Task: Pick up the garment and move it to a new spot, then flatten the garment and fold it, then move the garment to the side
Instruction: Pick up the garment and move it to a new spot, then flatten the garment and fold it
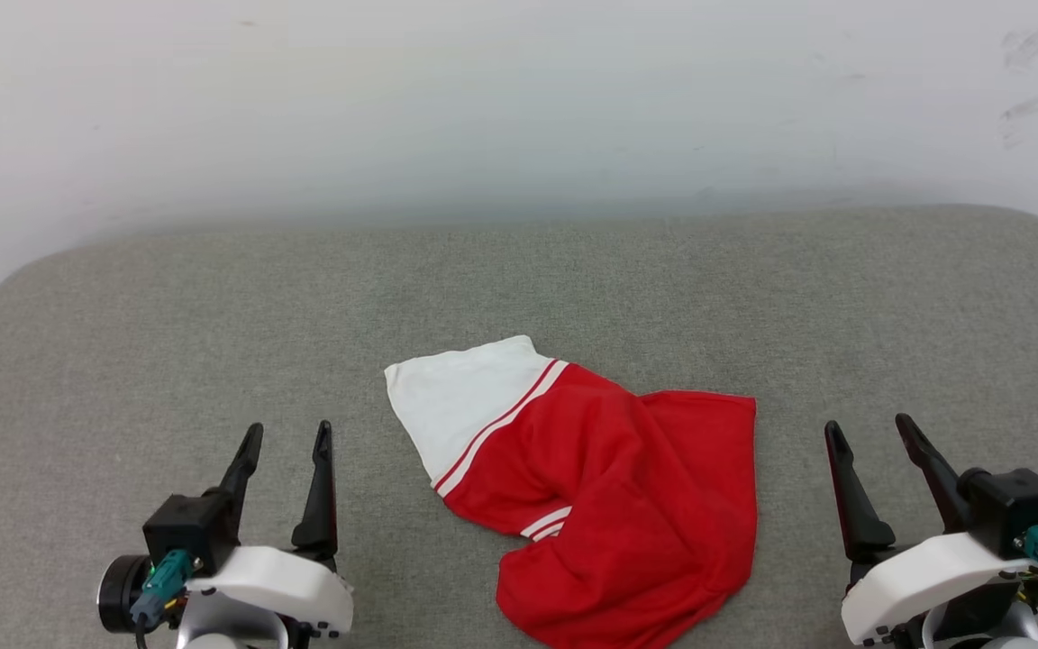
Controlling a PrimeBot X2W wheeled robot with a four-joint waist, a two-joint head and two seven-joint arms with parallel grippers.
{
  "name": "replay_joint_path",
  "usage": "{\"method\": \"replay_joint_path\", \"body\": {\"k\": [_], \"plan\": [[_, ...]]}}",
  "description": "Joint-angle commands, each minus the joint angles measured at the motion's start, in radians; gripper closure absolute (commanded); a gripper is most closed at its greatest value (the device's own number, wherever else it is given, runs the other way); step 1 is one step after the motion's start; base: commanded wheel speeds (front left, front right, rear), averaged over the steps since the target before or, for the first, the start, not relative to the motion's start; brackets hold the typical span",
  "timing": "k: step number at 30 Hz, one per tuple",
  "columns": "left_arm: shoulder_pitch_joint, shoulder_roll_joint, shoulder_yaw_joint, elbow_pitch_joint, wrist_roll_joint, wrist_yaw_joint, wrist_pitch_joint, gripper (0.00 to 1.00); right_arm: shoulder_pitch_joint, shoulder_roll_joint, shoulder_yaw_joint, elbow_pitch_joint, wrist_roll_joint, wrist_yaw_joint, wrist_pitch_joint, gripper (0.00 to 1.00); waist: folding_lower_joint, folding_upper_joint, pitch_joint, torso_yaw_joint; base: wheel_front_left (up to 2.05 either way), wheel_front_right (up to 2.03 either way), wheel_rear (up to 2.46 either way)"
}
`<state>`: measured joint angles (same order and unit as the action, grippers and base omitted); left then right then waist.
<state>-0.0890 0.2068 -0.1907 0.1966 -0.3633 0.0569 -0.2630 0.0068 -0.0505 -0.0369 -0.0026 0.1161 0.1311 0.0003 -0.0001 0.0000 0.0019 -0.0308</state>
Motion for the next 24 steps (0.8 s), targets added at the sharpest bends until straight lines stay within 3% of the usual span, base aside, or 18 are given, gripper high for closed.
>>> {"method": "replay_joint_path", "body": {"k": [1,14,19,24], "plan": [[0.022,0.001,0.006,-0.005,0.007,-0.006,-0.002,0.0,0.015,0.0,0.004,-0.008,0.0,-0.001,0.004,0.0,0.0001,0.0,-0.002,0.001,0.0,0.0,0.0],[0.016,-0.014,0.028,0.004,0.024,-0.034,-0.002,0.0,0.012,0.001,0.028,-0.004,0.005,-0.001,0.044,0.0,0.0001,0.0,0.002,0.003,0.0,0.0,0.0],[0.004,-0.019,0.03,0.002,0.027,-0.038,-0.002,0.0,0.009,-0.019,0.107,0.012,0.025,-0.001,0.166,0.0,0.0001,0.0,0.012,0.01,0.0,0.0,0.0],[-0.012,-0.029,0.037,-0.011,0.035,-0.045,-0.003,0.0,-0.007,-0.106,0.258,0.011,0.11,-0.001,0.402,0.0,0.0001,0.0,0.039,0.025,0.0,0.0,0.0]]}}
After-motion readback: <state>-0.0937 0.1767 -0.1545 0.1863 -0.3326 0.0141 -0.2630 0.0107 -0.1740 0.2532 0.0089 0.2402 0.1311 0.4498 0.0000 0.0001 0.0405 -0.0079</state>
